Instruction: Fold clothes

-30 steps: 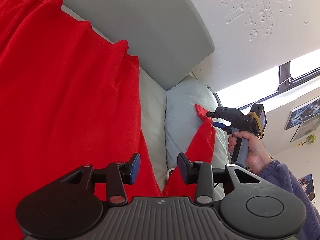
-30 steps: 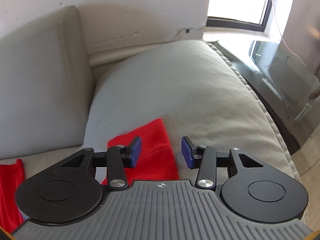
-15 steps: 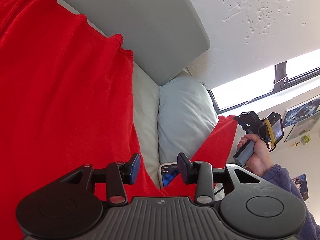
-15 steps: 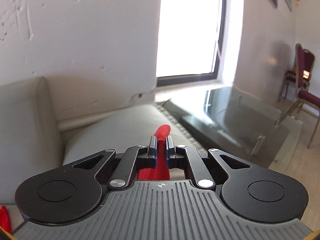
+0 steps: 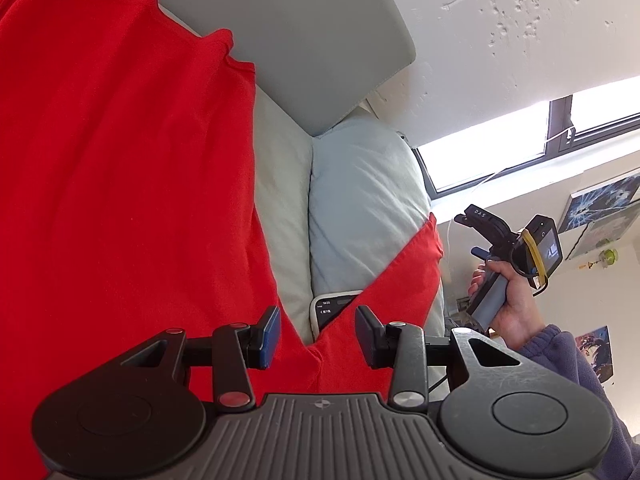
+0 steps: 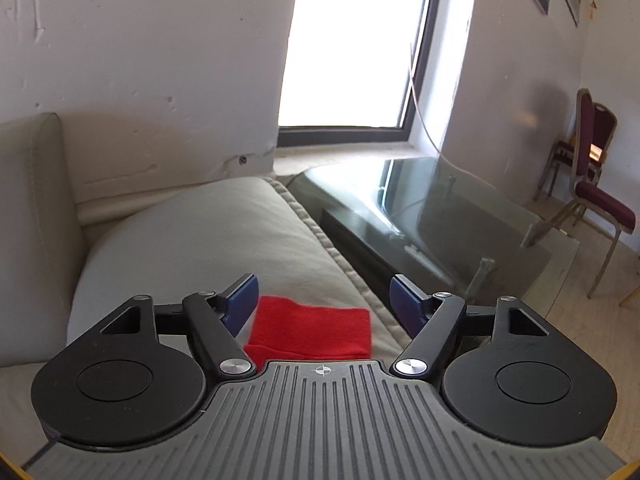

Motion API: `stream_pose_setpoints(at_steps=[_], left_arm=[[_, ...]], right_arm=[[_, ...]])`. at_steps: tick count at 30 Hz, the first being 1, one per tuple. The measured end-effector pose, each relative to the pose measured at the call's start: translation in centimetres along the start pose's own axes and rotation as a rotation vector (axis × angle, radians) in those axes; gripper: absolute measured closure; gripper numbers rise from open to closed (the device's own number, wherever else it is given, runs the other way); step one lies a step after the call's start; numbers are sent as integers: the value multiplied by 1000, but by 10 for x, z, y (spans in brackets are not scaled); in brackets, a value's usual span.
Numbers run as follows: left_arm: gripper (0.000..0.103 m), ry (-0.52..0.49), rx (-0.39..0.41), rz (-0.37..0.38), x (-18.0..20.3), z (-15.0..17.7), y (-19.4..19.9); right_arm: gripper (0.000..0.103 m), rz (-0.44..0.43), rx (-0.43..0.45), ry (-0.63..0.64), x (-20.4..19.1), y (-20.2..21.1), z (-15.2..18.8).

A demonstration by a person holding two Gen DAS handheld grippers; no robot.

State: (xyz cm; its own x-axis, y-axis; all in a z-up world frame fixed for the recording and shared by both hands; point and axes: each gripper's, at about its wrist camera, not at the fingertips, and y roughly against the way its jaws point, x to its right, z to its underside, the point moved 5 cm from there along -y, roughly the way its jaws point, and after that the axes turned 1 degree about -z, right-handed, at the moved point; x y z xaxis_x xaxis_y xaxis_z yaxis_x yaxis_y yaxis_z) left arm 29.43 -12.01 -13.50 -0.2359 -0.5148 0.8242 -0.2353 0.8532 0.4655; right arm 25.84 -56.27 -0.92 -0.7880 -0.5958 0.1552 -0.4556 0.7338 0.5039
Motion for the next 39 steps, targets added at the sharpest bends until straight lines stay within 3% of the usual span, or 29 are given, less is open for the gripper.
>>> stream_pose_setpoints(at_steps=[4, 7, 13, 20, 25, 28, 30, 31, 32, 35, 37, 39], left_arm=[[62, -32, -21, 6, 6, 4, 1], [62, -68, -16, -18, 9, 6, 4], [59, -58, 107, -187, -8, -19, 35], [59, 34, 290, -263, -36, -59, 96], [59, 63, 407, -358, -50, -77, 129], [59, 59, 404, -432, -57, -84, 129], [59, 47, 398, -449, -58, -85, 129], [59, 40, 396, -456, -59, -85, 129], [59, 34, 393, -464, -59, -86, 128], [59, 35, 384, -469, -61, -84, 127], [59, 46, 379, -472, -62, -84, 126], [59, 55, 380, -477, -62, -82, 127]], right_arm=[[31, -35, -38, -94, 27, 22, 2], [59, -182, -104, -163, 27, 42, 11], [59, -479, -177, -103, -67, 103, 27], [48, -741, -250, 19, -203, 147, 35], [51, -734, -468, -7, -272, 94, 78], [57, -694, -510, 17, -298, 58, 107], [59, -699, -498, -3, -305, 44, 118], [64, -702, -492, -13, -308, 37, 123], [77, -710, -487, -25, -311, 32, 128], [94, -783, -471, 0, -322, 37, 131], [100, -787, -381, 86, -329, 51, 128], [101, -815, -283, 175, -343, 69, 121]])
